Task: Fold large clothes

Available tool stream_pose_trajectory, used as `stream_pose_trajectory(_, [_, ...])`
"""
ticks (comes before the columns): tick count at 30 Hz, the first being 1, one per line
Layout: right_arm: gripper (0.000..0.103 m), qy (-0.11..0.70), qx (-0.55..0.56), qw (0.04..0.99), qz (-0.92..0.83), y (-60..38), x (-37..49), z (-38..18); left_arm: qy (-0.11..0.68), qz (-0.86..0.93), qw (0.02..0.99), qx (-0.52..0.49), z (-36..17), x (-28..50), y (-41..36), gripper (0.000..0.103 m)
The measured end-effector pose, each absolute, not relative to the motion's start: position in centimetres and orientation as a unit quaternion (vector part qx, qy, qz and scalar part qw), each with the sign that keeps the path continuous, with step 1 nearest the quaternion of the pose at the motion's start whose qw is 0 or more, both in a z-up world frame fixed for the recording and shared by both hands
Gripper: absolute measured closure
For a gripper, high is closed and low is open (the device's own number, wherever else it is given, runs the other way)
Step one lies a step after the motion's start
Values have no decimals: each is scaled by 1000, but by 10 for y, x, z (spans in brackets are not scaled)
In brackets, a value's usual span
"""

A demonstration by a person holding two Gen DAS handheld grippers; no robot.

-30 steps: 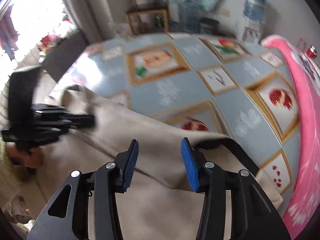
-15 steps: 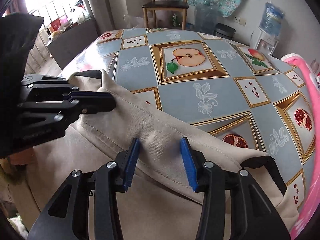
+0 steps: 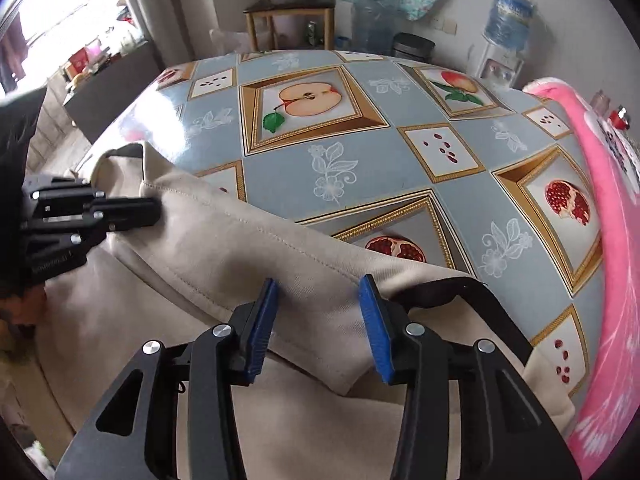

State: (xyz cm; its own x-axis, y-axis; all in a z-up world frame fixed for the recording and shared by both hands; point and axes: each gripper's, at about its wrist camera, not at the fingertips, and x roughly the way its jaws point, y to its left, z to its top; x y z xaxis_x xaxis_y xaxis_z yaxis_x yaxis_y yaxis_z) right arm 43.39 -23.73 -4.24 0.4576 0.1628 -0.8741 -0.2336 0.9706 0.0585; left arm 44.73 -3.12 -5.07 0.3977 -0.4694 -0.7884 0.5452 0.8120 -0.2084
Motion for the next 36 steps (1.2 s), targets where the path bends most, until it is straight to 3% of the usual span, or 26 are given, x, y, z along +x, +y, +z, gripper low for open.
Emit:
stream_pose_trajectory(4, [62,486,-26,854,183,-211,425,-29,459,-305,834,38,-51,445,-28,98])
stream_pose_trajectory(9, [62,492,-96,848,173,-183,426,-59,459,-303,835,13,-46,446,-19,98])
stream_pose_trajectory(13, [62,508,-70,841,175,-190,426,-52,444,-334,831,-24,-30,440,-6,98])
stream_pose_trajectory(21, [62,518,-17,848,108,-229,421,-52,473,-295,829,41,-47,440,-24,97])
stream_pose_trajectory(27, [60,524,-3,847,85,-235,413,-46,475,-263,840,16,-37,439,-15,97])
stream_pose_trajectory(28, [59,516,-1,852,87,-235,405,-38,466,-259,846,16,-29,432,-11,92])
stream_pose_trajectory(32, [32,486,15,871,71,-244,353,2,442,-252,860,24,2,396,8,75])
stream_pose_trajectory(36, [22,466,47,881,71,-247,292,25,431,-238,870,44,31,344,26,52])
